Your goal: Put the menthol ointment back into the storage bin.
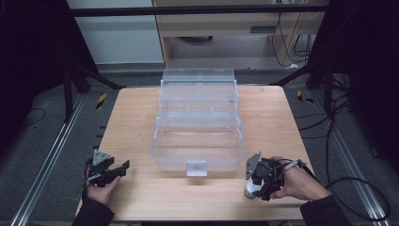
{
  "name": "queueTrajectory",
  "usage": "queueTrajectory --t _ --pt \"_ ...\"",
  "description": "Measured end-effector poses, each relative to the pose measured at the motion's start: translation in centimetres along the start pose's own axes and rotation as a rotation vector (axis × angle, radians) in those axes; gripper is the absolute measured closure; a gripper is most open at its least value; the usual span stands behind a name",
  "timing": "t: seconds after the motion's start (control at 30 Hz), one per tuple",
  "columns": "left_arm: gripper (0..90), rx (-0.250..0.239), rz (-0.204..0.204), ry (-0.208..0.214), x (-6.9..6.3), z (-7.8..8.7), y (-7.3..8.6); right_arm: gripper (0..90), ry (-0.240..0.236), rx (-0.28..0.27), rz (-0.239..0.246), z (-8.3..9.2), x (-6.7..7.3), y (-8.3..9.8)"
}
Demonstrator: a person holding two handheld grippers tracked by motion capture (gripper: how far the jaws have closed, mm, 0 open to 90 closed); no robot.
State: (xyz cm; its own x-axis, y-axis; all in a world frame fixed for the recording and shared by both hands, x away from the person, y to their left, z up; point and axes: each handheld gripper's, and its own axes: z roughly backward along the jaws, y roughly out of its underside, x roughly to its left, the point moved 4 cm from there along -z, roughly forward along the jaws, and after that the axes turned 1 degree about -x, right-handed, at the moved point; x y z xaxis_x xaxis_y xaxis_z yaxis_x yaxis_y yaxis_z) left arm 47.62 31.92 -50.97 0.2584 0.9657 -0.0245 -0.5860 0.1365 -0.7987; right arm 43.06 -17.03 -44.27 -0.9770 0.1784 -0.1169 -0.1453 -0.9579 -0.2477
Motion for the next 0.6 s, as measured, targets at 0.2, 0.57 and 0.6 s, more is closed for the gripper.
queueTrajectory --t 0.2,0.57,0.6 --pt "33.0 -0.001 -0.001 -0.001 0.0 0.0 0.0 33.8 -0.026 0.023 0.031 -0.7 0.3 0.0" --pt "33.0 -0.002 -0.001 -0.002 0.1 0.0 0.0 38.6 -0.037 0.056 0.062 -1.7 0.5 -0.3" --pt "33.0 -0.001 -0.001 -0.002 0.1 0.0 0.0 39.0 -0.039 0.063 0.064 -1.8 0.5 -0.4"
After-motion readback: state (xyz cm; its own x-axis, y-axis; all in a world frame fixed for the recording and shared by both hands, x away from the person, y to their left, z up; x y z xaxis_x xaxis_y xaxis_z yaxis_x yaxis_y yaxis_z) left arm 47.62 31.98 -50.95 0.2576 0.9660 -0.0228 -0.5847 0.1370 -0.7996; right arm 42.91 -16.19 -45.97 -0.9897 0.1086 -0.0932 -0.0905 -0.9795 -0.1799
